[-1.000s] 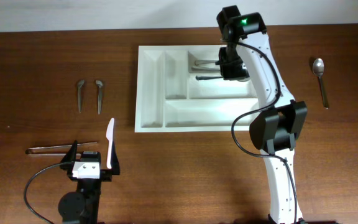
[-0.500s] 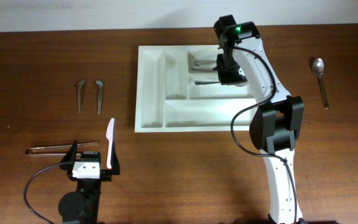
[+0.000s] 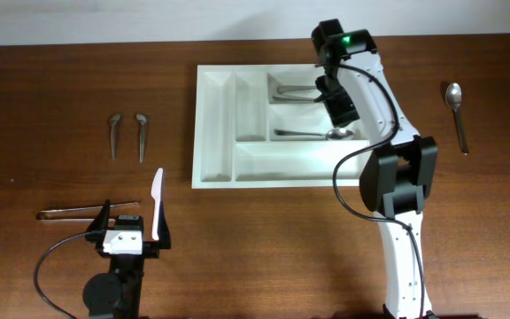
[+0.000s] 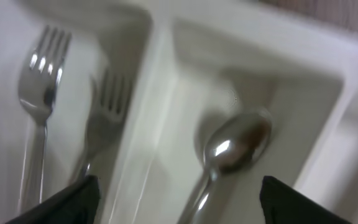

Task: Pack container
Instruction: 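Move the right gripper back toward the remaining spoon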

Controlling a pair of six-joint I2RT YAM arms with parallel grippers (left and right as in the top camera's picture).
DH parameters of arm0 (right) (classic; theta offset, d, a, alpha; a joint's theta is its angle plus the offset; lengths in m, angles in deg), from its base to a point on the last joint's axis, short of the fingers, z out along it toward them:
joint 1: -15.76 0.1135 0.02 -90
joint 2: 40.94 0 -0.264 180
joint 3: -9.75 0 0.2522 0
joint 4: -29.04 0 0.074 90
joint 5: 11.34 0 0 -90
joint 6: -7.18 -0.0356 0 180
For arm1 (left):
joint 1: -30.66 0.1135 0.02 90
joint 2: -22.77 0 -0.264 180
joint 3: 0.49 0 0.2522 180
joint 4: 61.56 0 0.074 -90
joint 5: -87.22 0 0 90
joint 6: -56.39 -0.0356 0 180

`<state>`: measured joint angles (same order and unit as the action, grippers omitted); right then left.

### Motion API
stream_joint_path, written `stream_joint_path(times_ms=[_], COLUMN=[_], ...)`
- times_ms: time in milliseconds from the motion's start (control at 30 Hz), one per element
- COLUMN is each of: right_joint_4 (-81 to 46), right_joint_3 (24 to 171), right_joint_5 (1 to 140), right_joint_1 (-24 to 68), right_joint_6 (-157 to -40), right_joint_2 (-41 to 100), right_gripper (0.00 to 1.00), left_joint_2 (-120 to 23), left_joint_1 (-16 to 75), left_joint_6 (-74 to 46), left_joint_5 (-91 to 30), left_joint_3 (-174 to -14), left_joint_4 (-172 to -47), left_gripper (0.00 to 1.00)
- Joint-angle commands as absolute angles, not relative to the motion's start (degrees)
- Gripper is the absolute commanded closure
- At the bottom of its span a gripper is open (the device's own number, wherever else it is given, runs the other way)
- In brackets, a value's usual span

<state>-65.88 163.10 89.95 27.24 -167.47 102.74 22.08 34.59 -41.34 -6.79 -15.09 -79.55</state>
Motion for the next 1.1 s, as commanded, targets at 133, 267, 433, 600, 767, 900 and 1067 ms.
stream_joint_path(times_ms=[133, 267, 433, 600, 767, 900, 1067], right_joint_4=[-65.9, -65.9, -64.2, -66.4, -67.2, -66.3, -65.0], right_joint_3=[172.1, 181.1, 190.4, 192.7, 190.3, 185.9, 179.7], right_joint_5=[92.5, 92.4, 92.5, 92.3, 85.1, 82.9, 81.8], right_joint_1=[19.8, 15.5, 9.8, 3.8, -1.4, -4.8, -7.3], right_joint_6=[-140.1, -123.3, -92.9, -78.1, -68.7, -63.4, -56.1], right_joint_2=[103.1, 103.0, 103.0, 103.0, 103.1, 103.1, 103.5], right_gripper=[0.01, 0.01, 0.01, 0.01, 0.01, 0.01, 0.01], left_joint_2=[22.4, 22.4, 22.4, 22.4, 22.4, 22.4, 22.4], left_joint_1=[34.5, 34.5, 34.5, 34.5, 34.5, 34.5, 34.5], left_joint_6=[-41.9, -41.9, -41.9, -41.9, -41.9, -41.9, -41.9], left_joint_5=[-6.4, -6.4, -6.4, -6.3, -6.4, -6.4, -6.4], left_joint_3=[-14.8, -14.8, -14.8, -14.8, -14.8, -14.8, -14.8], left_joint_4=[-79.6, -79.6, -79.6, -79.6, -79.6, -79.6, -79.6], left_gripper=[0.01, 0.01, 0.01, 0.01, 0.01, 0.01, 0.01])
